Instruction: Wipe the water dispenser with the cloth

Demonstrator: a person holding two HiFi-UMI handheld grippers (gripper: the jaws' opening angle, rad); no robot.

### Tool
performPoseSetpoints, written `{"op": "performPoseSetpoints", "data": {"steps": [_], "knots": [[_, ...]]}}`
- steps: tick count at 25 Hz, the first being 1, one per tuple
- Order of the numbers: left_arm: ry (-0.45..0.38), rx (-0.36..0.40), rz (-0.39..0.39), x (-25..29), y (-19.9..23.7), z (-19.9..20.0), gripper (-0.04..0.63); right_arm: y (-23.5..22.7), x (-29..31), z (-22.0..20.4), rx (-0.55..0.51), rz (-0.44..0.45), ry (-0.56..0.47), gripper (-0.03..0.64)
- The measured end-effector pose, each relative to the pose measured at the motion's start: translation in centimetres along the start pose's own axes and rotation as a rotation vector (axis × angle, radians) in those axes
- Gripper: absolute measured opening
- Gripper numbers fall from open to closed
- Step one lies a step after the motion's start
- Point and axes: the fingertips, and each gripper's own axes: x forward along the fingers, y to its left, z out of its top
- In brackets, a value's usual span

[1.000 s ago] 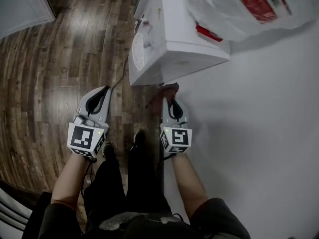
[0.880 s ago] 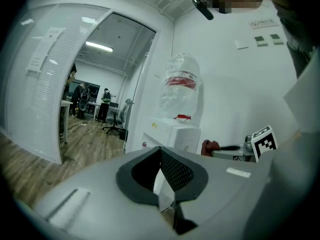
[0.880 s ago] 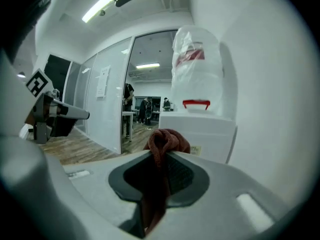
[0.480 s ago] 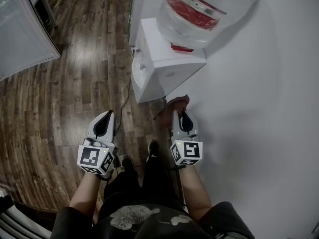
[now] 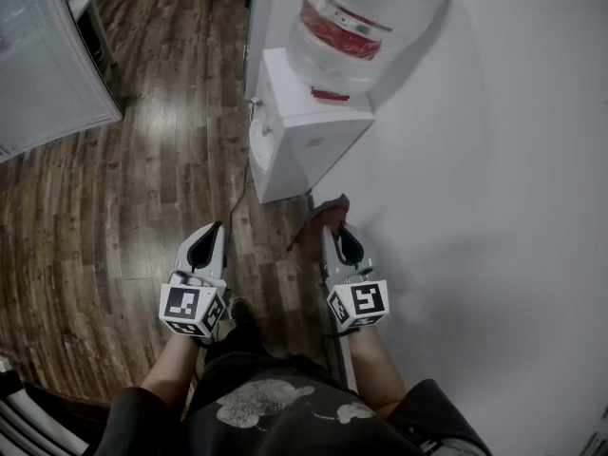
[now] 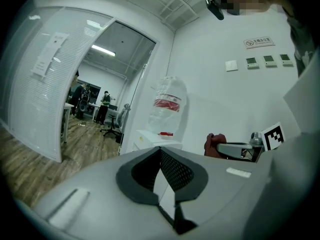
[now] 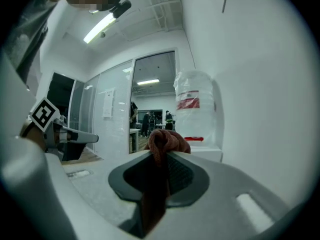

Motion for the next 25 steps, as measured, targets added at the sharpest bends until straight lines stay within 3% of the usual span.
{"op": "performPoseSetpoints", "data": {"steps": [11, 18, 25], "knots": [[-0.108, 0.109, 0.095, -7.3, -8.3, 2.6, 0.020, -0.9, -12.9, 3.9, -0.035, 0.072, -0.128, 0.048], [-0.151, 0.117, 0.048, -13.5, -16.9, 1.9, 0.020, -0.6, -21.2, 4.3, -0.030, 0.096, -0.151, 0.048], [-0.148, 0.133, 0.044, -19.1, -22.5, 0.1, 0.020, 1.2, -29.0, 4.2, -0.027, 0.134, -0.182, 0.048]]}}
